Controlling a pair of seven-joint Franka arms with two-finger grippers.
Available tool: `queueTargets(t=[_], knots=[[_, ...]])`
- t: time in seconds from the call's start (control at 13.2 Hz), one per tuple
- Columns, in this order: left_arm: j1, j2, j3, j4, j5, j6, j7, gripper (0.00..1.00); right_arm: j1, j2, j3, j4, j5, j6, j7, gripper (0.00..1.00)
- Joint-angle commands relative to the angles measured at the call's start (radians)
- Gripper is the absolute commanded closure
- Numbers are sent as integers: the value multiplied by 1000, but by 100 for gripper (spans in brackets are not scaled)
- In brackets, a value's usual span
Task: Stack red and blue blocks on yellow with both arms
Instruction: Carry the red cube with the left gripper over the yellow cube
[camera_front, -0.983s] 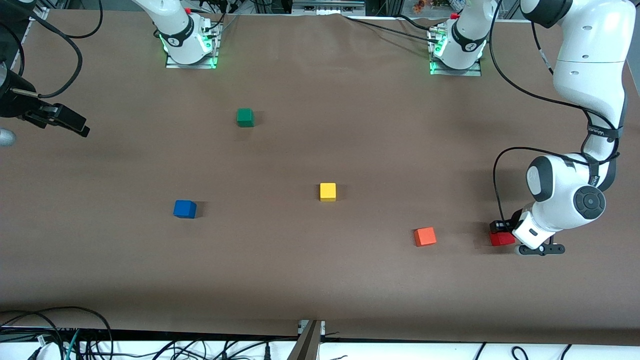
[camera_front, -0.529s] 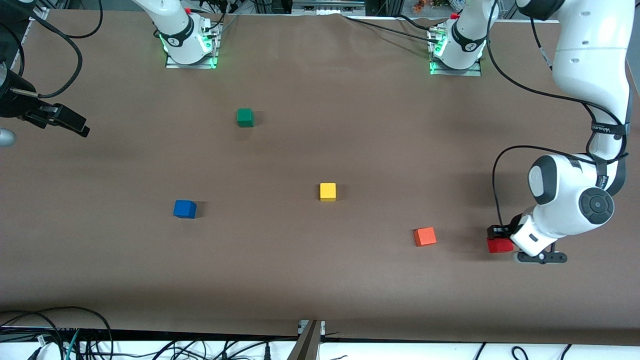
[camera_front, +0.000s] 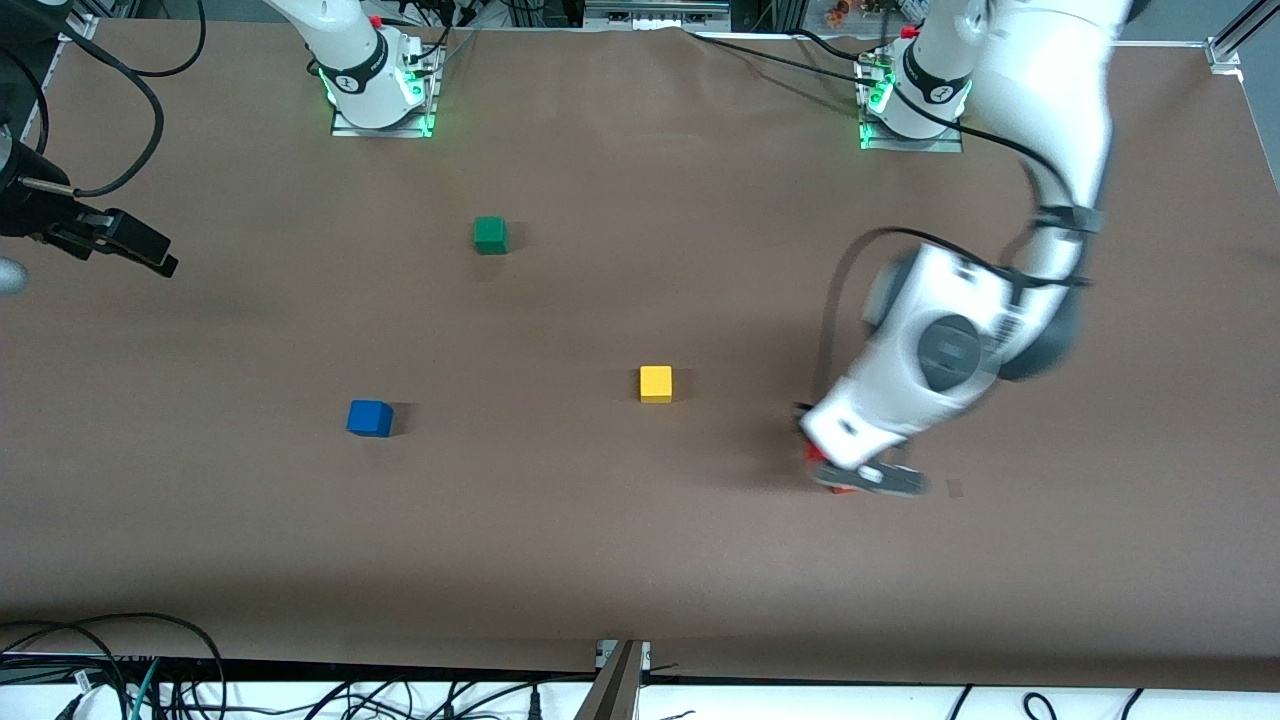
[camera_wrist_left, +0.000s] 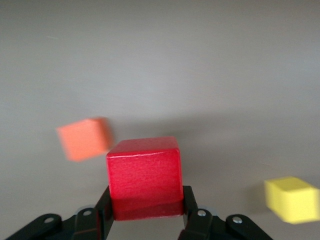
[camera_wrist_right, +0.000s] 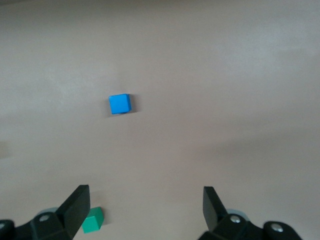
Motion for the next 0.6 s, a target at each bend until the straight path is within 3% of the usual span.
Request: queueTargets(t=[0.0,0.23,0.53], knots=[[-132,34,22,49,1,-26,-101,100,-8,12,2,11,13,4,13,0],[-241,61,27,59,-42,0,-192,100,-11,55,2,12,12,4,7,0],[-299,110,28,75,-37,49,-259,100,-14,83,2,9,16,-3,-10,0]])
